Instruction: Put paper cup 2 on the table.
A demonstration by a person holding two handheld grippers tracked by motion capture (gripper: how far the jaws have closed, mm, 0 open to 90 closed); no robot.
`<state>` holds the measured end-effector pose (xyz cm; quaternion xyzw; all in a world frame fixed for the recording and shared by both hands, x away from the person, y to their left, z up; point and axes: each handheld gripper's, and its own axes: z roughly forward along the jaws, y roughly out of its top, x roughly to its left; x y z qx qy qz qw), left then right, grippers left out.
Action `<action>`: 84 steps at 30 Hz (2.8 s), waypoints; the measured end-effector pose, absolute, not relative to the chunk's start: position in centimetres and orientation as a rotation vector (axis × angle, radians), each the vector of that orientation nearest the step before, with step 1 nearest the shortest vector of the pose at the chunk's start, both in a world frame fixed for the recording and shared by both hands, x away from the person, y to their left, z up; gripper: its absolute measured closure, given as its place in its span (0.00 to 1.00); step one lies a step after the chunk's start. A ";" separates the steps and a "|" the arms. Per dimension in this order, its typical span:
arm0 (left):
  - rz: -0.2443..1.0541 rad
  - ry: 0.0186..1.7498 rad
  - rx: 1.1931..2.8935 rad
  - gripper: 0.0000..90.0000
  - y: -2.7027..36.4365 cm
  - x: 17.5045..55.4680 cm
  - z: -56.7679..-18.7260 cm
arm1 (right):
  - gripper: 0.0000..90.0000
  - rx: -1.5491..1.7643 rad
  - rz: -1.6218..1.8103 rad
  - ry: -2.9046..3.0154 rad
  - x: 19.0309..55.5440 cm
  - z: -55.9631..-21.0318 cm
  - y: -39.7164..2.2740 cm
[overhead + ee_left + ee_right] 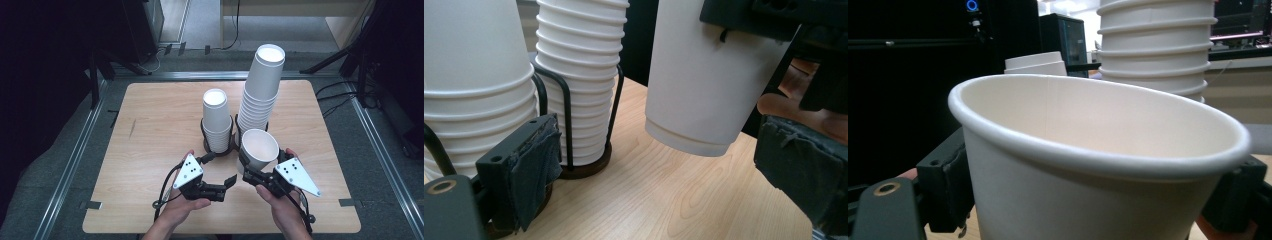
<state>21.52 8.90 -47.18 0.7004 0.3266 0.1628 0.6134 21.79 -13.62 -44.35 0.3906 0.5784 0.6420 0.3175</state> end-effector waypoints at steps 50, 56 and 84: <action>0.438 0.550 1.651 0.26 7.3 20.0 -47.4 | 0.03 0.832 1.849 1.790 20.3 -43.7 -12.0; 0.432 0.535 1.655 0.26 7.0 19.9 -47.6 | 0.00 0.863 1.858 1.794 20.3 -43.3 -12.2; 0.399 0.601 1.692 0.08 7.1 20.2 -48.1 | 0.10 0.897 1.777 1.636 21.0 -42.0 -15.0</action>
